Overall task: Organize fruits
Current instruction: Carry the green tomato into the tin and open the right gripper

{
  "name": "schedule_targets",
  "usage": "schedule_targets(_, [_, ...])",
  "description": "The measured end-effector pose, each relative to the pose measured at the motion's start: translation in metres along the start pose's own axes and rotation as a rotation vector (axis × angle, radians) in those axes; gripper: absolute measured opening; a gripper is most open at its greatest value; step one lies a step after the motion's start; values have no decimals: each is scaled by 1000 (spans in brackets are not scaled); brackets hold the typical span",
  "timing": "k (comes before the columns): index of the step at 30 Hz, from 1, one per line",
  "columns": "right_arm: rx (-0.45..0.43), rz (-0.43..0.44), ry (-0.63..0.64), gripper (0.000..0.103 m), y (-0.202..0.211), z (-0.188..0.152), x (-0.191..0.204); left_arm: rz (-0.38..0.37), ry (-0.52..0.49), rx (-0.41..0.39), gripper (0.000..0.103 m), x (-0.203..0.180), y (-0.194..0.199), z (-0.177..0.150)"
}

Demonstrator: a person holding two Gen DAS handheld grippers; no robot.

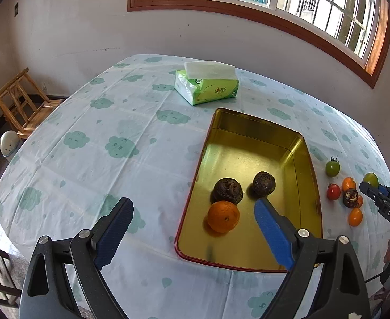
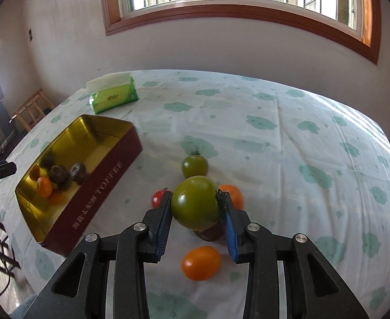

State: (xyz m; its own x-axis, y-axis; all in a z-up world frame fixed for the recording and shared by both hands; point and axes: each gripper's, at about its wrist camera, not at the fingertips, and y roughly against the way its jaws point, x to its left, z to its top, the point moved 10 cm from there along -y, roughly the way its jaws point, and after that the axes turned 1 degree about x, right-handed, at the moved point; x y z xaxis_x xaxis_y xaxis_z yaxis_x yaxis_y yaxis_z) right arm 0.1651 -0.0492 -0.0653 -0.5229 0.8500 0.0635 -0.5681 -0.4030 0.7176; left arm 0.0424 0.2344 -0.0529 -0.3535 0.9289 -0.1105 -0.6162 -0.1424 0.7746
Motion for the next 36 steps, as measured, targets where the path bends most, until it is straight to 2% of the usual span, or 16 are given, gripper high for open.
schedule_targets(7, [16, 157, 131, 36, -14, 16, 100, 52, 75, 4, 91, 39, 2, -4])
schedule_targets(14, [96, 203, 240, 37, -43, 10, 161, 84, 110, 17, 91, 62, 1, -12])
schedule_targets(25, [208, 205, 314, 37, -82, -9, 192, 112, 157, 49, 91, 88, -5, -25])
schedule_targets(36, [244, 191, 346, 37, -96, -17, 200, 111, 161, 63, 91, 91, -8, -29])
